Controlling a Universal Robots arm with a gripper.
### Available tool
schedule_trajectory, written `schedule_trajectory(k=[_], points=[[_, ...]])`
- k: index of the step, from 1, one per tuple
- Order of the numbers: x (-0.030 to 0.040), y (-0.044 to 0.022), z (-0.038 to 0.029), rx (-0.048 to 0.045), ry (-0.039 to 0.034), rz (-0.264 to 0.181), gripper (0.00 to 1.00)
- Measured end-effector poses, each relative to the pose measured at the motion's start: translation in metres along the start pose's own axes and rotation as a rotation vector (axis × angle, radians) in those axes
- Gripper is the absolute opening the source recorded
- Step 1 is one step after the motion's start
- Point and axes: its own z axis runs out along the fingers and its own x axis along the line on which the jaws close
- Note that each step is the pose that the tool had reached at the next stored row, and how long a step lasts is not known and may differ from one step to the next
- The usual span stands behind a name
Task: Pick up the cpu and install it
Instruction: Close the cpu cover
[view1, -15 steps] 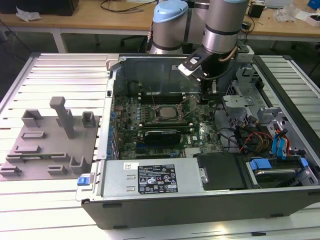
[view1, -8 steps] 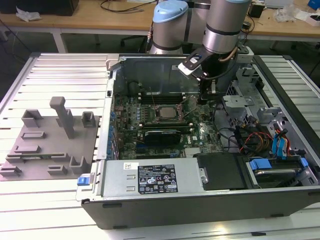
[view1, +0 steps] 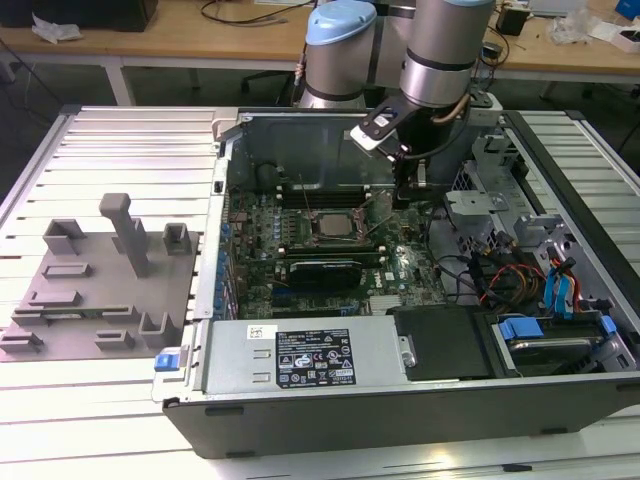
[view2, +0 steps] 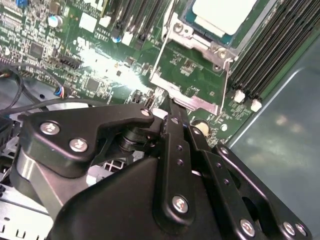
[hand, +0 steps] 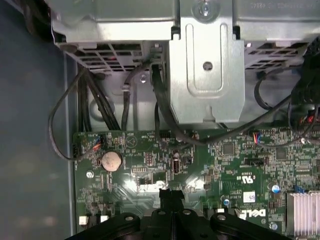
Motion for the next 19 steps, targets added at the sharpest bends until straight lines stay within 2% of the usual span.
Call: schedule_trajectory(k=[3,9,13,17,19], points=[[-0.0003,-0.0085,0.0000,-0.0043,0.0001,0.000,0.11],[-0.0003,-0.0096,0.0000,-0.0044,0.0003,0.000,0.11],[-0.0005,-0.0168,0.0001,-0.0044,0.0003,0.000,0.11],[-0.0008,-0.0277,0.0001,-0.0044,0.0003,0.000,0.11],[-0.0010,-0.0369,0.0001,-0.0044,0.0003,0.000,0.11]])
